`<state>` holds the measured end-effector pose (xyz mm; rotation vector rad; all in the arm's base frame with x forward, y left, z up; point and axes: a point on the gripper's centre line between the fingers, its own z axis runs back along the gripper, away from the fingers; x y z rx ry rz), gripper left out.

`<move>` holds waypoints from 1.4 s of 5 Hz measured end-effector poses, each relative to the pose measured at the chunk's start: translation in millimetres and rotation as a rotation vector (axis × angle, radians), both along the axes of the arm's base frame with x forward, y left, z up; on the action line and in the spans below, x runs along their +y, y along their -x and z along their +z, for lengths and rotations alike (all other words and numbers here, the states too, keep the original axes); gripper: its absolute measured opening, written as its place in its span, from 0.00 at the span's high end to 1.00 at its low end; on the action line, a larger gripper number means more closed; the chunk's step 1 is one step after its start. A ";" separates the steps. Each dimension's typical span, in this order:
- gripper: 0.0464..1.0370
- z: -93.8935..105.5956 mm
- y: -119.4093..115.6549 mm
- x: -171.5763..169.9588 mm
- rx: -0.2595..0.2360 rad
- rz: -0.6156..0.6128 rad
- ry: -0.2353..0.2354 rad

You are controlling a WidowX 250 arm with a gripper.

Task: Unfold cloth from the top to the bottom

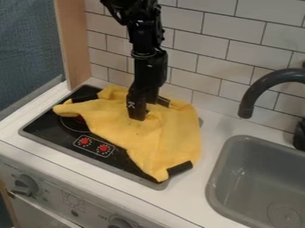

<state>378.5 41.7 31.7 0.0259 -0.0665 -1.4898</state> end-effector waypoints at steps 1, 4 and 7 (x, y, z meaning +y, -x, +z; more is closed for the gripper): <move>0.04 -13.3 4.6 -1.9 0.038 -0.002 0.006; 0.04 -18.5 5.0 -1.0 0.056 -0.010 0.006; 0.04 -10.0 2.1 -1.4 0.025 -0.018 0.020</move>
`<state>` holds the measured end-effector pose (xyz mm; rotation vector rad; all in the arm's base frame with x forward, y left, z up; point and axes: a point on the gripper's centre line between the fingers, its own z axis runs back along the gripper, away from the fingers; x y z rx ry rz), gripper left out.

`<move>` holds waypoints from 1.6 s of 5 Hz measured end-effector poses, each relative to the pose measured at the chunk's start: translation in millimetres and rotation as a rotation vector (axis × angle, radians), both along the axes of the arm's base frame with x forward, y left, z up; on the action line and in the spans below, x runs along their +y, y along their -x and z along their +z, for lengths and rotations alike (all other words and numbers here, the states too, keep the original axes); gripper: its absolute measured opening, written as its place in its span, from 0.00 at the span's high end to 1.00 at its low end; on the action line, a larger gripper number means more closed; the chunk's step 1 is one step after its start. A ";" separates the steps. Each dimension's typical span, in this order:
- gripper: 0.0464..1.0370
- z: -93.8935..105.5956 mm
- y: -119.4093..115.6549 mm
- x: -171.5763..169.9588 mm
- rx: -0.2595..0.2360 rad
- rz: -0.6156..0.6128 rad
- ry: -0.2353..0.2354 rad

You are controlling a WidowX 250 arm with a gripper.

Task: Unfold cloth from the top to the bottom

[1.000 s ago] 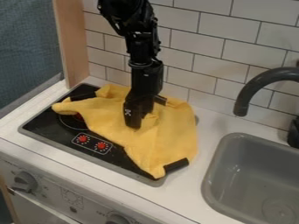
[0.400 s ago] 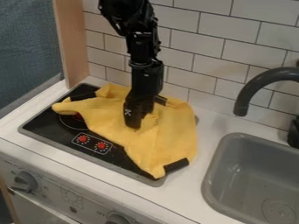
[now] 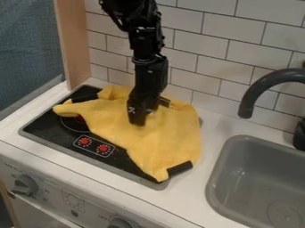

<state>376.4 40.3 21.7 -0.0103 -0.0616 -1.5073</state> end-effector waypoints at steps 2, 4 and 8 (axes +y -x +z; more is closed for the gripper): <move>0.04 9.3 -6.6 18.2 -0.026 0.038 0.011; 0.04 1.3 -16.3 18.3 -0.010 0.014 0.023; 0.71 -6.9 -19.1 19.8 0.009 0.000 0.020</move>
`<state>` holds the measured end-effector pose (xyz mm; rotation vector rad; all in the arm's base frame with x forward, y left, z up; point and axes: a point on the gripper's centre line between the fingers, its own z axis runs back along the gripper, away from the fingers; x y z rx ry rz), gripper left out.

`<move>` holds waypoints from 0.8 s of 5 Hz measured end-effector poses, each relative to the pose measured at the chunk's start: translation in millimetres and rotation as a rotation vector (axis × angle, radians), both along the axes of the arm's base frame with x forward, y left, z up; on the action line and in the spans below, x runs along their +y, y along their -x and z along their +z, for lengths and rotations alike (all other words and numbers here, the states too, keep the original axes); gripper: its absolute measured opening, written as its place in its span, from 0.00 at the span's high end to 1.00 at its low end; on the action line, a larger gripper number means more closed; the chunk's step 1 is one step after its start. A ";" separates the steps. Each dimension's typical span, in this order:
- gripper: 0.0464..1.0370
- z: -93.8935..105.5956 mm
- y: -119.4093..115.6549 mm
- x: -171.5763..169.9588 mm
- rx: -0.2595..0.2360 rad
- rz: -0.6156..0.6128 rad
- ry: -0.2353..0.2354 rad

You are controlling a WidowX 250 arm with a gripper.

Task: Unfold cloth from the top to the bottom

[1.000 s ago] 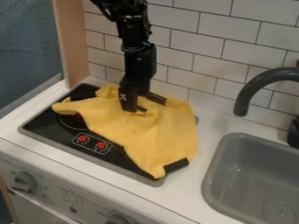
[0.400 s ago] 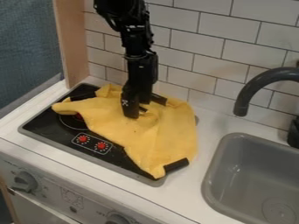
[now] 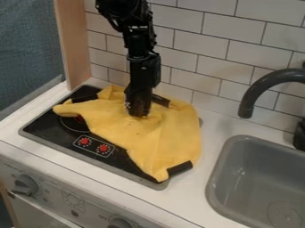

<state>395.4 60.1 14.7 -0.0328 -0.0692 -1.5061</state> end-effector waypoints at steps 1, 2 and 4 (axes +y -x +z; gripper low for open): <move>0.90 -0.6 -0.4 -0.3 -0.002 -0.004 0.002; 0.99 -0.5 -0.7 -0.7 -0.005 -0.007 0.004; 1.00 -0.1 -0.1 -2.6 -0.003 -0.013 0.016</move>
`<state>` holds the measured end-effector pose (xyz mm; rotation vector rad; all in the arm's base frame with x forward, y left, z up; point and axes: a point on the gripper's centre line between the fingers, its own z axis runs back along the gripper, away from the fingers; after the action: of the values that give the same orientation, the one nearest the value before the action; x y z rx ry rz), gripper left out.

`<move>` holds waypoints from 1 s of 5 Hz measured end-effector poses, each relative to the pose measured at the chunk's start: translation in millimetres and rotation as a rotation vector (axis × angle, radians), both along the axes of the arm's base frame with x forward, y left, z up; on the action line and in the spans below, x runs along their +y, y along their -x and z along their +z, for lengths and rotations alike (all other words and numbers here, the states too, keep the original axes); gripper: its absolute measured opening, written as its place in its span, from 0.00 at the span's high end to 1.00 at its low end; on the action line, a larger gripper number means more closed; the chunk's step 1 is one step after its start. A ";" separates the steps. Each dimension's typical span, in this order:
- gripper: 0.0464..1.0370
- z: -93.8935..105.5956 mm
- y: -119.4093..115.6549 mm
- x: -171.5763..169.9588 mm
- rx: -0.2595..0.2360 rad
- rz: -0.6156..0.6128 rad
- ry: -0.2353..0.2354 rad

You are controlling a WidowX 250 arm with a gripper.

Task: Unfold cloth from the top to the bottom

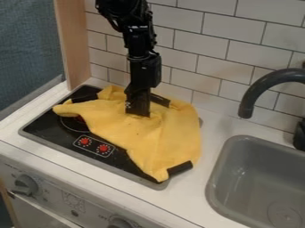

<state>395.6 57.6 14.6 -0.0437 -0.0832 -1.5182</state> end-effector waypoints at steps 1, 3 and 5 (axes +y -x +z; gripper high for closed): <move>1.00 -1.6 1.7 -3.8 -0.007 -0.003 0.021; 1.00 28.8 22.6 4.8 -0.073 0.002 0.047; 1.00 50.8 71.6 23.0 -0.080 0.017 0.016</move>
<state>324.0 80.6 65.4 0.0050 -0.1589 -1.5025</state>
